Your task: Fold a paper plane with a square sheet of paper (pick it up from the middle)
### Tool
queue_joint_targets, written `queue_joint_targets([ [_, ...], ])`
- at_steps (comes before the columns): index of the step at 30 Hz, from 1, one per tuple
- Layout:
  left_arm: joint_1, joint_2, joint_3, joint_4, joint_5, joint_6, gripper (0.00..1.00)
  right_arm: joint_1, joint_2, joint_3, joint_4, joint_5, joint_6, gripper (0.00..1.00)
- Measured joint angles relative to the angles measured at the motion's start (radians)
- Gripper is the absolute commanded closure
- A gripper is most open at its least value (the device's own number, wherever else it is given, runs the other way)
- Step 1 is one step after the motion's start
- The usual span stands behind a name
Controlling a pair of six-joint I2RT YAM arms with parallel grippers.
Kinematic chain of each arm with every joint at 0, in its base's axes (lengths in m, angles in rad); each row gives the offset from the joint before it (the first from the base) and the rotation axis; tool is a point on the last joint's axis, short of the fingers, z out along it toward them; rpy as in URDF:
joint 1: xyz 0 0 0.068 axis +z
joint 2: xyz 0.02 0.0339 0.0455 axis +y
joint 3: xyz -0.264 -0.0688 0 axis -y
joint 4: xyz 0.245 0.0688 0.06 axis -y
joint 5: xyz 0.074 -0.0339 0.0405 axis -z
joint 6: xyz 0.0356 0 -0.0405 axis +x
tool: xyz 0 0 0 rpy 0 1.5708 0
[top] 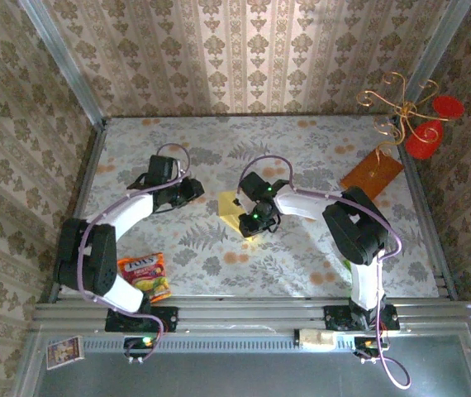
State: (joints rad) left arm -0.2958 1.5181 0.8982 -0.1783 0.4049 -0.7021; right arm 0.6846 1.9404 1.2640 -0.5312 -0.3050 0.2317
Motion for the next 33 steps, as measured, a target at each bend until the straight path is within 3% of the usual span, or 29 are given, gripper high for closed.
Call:
queue_joint_targets([
  [8,-0.018,-0.061,-0.027,-0.078,-0.043,-0.004,0.5,0.0,-0.107,-0.046,0.071,-0.017,0.068,0.72],
  [15,-0.06,-0.063,-0.027,-0.08,-0.055,-0.004,0.4,-0.002,-0.233,-0.169,0.213,0.042,0.254,0.59],
  [20,-0.085,-0.063,-0.047,-0.047,-0.055,-0.019,0.12,-0.005,-0.24,-0.222,0.293,0.075,0.418,0.6],
  [24,-0.11,-0.058,-0.066,-0.013,-0.054,-0.021,0.01,-0.006,-0.242,-0.261,0.368,0.089,0.511,0.62],
  [33,-0.132,0.01,-0.066,0.08,-0.005,-0.027,0.0,-0.006,-0.23,-0.261,0.417,0.089,0.591,0.75],
])
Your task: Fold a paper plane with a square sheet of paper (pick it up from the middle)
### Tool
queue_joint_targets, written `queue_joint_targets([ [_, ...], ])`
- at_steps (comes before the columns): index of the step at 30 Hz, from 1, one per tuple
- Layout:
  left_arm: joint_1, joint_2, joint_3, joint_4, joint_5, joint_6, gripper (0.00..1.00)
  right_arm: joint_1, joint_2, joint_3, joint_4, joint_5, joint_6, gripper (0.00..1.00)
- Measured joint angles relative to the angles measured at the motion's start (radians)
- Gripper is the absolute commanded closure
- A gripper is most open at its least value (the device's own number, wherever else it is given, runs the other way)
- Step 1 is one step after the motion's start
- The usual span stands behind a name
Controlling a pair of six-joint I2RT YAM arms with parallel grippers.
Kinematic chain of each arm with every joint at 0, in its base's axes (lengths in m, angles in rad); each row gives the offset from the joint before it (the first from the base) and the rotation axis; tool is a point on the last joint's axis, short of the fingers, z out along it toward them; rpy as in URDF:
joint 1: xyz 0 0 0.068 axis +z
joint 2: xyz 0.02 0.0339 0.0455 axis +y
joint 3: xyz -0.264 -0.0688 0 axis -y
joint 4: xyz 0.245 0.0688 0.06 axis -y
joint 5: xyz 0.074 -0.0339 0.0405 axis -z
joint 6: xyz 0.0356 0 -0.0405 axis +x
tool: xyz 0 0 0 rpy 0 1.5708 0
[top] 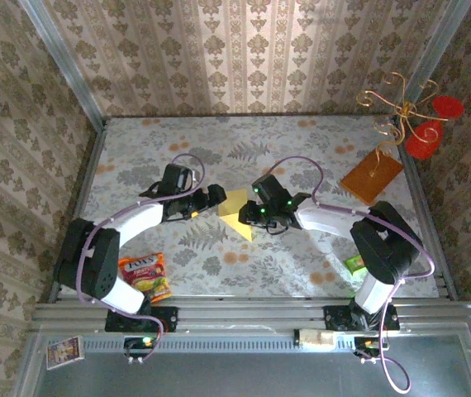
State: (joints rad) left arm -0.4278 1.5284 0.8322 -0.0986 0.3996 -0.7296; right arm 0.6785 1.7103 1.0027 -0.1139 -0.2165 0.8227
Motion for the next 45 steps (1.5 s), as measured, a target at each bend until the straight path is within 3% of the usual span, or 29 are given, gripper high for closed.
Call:
queue_joint_targets([
  [5,-0.006,0.043,0.0,0.04,0.034,-0.019,0.02,0.0,0.055,0.043,-0.001,0.0,0.008,0.78],
  [17,-0.006,0.095,-0.002,0.092,0.125,-0.082,0.24,-0.007,0.158,0.1,-0.047,0.003,0.007,0.78],
  [34,-0.017,0.167,-0.007,0.058,0.139,-0.146,0.54,-0.028,0.19,0.105,-0.069,-0.009,0.008,0.79],
  [45,-0.051,0.214,0.029,0.043,0.148,-0.145,0.63,-0.033,0.19,0.105,-0.069,-0.019,0.008,0.79],
])
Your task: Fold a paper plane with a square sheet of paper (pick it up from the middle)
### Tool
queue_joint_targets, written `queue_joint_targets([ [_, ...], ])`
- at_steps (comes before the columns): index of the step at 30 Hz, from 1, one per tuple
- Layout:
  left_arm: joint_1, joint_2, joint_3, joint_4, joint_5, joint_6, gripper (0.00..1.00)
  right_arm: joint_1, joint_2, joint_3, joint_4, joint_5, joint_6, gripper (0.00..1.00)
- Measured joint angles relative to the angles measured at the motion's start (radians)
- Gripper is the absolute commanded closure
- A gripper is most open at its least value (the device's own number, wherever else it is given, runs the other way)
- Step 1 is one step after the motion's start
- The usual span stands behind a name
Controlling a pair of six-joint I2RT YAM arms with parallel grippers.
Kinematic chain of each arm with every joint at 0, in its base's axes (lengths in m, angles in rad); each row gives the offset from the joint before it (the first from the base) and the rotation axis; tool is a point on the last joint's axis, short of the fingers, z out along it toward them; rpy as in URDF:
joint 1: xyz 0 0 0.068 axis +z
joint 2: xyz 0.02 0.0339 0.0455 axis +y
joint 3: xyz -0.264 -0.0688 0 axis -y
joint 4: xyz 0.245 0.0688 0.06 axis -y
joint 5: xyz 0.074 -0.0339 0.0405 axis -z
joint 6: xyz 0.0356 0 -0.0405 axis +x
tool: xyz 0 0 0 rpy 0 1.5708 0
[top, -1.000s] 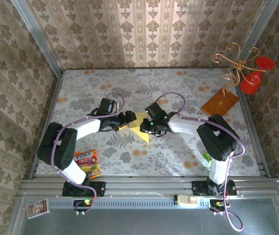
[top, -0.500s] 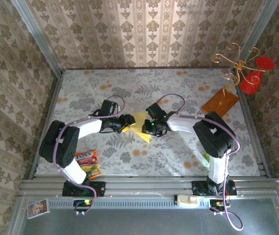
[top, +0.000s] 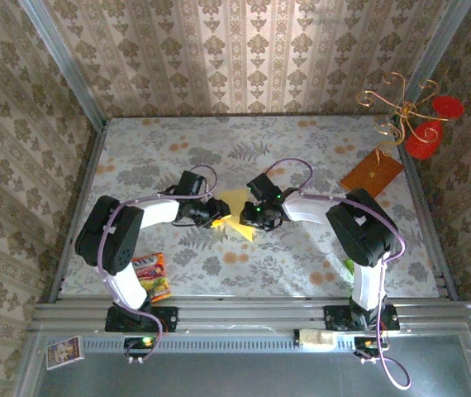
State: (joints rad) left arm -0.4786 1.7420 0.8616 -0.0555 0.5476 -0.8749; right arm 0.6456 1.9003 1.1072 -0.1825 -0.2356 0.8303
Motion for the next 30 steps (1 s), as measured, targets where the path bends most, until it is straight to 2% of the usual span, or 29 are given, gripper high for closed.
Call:
queue_joint_targets([
  [9,0.003,0.011,0.012,0.008,0.025,0.0,0.63,-0.008,0.0,0.0,0.0,-0.004,0.0,0.8],
  [20,0.087,0.079,0.011,0.164,0.216,-0.018,0.63,-0.008,0.0,0.0,0.0,-0.004,0.0,0.8],
  [30,0.105,0.138,0.012,0.218,0.331,-0.003,0.63,-0.01,0.0,-0.001,0.0,-0.004,0.0,0.8],
])
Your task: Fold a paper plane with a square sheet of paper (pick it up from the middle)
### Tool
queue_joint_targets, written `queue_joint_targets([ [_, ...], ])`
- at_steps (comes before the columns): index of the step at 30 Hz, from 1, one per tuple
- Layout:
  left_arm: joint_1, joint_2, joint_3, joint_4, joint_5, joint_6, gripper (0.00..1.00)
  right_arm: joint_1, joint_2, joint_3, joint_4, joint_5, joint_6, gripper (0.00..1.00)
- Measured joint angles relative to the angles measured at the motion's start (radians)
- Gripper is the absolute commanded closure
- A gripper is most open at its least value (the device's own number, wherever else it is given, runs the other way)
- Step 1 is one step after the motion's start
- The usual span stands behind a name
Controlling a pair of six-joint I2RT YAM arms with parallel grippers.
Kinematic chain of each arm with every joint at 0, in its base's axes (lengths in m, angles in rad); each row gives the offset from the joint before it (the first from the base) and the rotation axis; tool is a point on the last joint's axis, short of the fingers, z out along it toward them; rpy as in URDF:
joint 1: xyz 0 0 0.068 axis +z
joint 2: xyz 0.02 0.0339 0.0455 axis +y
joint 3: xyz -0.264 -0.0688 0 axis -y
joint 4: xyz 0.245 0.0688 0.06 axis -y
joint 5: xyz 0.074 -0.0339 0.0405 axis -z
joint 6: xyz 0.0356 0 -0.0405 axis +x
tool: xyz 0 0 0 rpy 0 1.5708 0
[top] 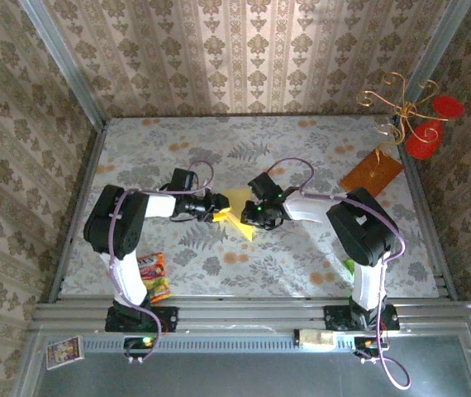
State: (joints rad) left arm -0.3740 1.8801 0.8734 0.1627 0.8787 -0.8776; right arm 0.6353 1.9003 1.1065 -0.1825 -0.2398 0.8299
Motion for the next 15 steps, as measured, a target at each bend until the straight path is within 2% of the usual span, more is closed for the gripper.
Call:
queue_joint_targets([
  [9,0.01,0.023,0.017,-0.022,0.027,0.063,0.71,-0.001,0.0,-0.002,0.0,0.0,0.0,0.8],
  [15,0.01,0.023,0.039,-0.077,0.018,0.113,0.88,-0.001,0.0,-0.002,0.0,0.0,-0.008,0.79],
])
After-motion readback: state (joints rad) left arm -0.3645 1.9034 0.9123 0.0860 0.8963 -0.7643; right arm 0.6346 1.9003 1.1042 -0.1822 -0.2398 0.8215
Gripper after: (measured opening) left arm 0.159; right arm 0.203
